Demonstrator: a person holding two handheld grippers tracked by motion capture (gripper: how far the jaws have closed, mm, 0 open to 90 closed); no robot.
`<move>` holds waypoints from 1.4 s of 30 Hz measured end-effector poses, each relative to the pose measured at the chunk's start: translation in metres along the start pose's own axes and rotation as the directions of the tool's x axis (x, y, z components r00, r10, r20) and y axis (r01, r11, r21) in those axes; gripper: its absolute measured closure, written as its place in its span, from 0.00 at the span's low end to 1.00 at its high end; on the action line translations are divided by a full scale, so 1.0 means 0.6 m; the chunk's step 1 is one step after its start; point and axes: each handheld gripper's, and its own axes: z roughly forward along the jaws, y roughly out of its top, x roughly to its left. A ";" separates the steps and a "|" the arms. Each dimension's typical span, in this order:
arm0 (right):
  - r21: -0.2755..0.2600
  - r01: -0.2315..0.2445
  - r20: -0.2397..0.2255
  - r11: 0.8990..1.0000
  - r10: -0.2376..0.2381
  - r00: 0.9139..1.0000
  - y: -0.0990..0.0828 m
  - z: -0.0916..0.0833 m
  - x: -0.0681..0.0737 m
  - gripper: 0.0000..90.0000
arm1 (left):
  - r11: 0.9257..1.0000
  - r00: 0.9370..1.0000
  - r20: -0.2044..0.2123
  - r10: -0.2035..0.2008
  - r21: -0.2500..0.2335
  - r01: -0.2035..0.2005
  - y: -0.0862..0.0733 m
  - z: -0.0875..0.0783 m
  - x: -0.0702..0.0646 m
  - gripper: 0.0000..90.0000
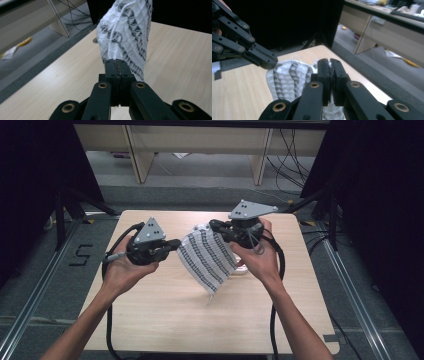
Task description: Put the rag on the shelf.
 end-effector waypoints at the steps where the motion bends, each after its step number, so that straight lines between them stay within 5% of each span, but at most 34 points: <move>1: 0.010 -0.024 -0.001 1.000 0.024 1.000 0.001 -0.006 -0.002 0.98 | 1.000 1.000 0.000 0.000 0.000 0.000 0.000 0.000 0.000 0.99; 13: -0.038 -0.039 0.073 0.999 0.042 0.996 0.001 -0.048 -0.041 0.98 | 0.999 0.999 0.006 0.044 0.011 -0.044 0.072 0.037 0.010 0.99; 27: -0.037 -0.118 0.124 0.992 0.121 0.985 0.009 -0.058 -0.091 0.98 | 1.000 1.000 0.014 0.017 -0.011 -0.017 0.124 0.072 0.034 0.99; 42: -0.036 -0.126 0.182 0.991 0.130 0.975 0.019 -0.048 -0.132 0.98 | 1.000 1.000 -0.002 -0.015 -0.003 0.015 0.157 0.110 0.059 0.99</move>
